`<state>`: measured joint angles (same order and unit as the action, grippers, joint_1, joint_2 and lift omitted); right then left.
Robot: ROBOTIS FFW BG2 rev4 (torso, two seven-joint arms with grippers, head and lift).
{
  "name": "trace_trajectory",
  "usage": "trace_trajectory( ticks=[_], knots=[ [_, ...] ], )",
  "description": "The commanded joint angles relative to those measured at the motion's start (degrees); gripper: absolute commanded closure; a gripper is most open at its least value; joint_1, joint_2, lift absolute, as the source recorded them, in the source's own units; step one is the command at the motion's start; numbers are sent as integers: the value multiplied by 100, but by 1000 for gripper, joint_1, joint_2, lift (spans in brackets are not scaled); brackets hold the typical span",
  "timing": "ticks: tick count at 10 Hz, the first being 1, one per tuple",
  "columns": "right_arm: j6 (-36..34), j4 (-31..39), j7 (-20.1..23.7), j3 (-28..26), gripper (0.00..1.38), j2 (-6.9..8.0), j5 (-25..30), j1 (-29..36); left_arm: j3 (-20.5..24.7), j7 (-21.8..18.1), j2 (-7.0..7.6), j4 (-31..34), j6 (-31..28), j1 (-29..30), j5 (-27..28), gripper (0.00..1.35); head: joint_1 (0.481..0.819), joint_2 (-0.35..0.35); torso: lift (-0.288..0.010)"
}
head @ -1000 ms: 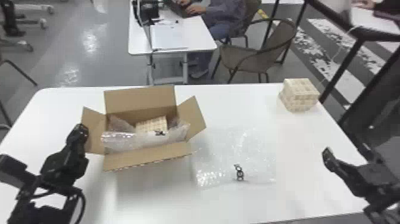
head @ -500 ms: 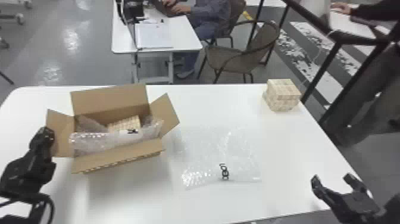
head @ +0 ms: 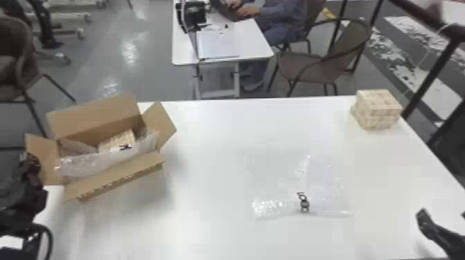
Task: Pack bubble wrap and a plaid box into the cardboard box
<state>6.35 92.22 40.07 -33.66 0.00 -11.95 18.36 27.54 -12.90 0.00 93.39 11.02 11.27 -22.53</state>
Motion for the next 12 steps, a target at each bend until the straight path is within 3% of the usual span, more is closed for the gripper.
trace_trajectory(
  ticks=[1, 3, 5, 7, 8, 9, 10, 12],
  knots=[
    [-28, -20, 18, 0, 111, 5, -18, -34, 331, 209, -15, -49, 173, -28, 161, 1204, 695, 50, -110],
    [-72, -64, 71, 35, 110, 5, -18, -87, 401, 719, -15, -234, 480, -46, 170, 1204, 695, 131, -110],
    [-81, -108, 106, 44, 111, 5, -27, -130, 392, 1044, -15, -357, 682, -37, 135, 1187, 695, 166, -110],
    [-72, -55, 106, 44, 111, 5, -18, -122, 234, 1255, -15, -392, 1131, 7, 126, 486, 695, 186, -110],
    [-81, -38, 106, 44, 111, 5, -9, -122, 67, 1255, -15, -365, 1245, 86, 117, 223, 695, 185, -110],
    [-90, -38, 106, 44, 111, 5, -18, -122, -214, 1255, -15, -330, 1412, 227, 3, 136, 695, 174, -110],
    [-99, -46, 106, 44, 111, 5, -27, -122, -592, 1378, -15, -225, 1781, 420, -41, 134, 695, 151, -110],
    [-99, 15, 124, 44, 111, 5, -18, -87, -1137, 1677, -15, 364, 2168, 948, 390, 130, 695, 105, -110]
  ],
)
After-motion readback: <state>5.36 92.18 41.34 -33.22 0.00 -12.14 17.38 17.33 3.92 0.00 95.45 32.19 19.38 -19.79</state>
